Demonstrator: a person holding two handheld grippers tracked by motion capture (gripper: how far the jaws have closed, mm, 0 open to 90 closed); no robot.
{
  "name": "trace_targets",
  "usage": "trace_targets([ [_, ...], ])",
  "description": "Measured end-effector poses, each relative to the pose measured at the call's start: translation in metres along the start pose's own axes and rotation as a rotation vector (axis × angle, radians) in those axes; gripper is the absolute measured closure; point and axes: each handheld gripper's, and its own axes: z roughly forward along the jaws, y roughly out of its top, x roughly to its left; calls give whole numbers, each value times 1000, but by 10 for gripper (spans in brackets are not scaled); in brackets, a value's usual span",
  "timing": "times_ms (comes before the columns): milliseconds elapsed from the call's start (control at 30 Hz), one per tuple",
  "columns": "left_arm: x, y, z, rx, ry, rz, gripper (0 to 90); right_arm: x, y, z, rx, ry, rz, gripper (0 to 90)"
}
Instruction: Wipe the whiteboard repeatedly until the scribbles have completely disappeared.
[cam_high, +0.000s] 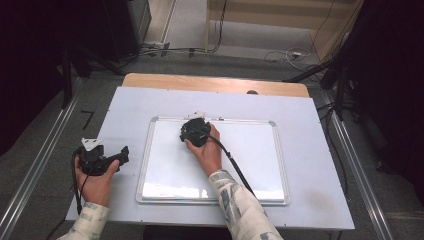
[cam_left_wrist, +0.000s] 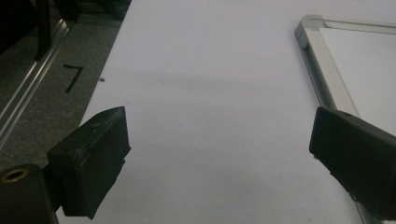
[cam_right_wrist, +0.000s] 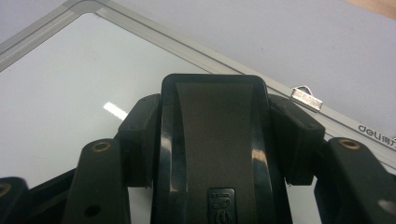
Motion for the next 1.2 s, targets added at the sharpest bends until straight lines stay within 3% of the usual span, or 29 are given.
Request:
trace_targets([
  [1200,0,-1,0,5,0,4,52,-37,-16,-13,5,-19,53,390],
])
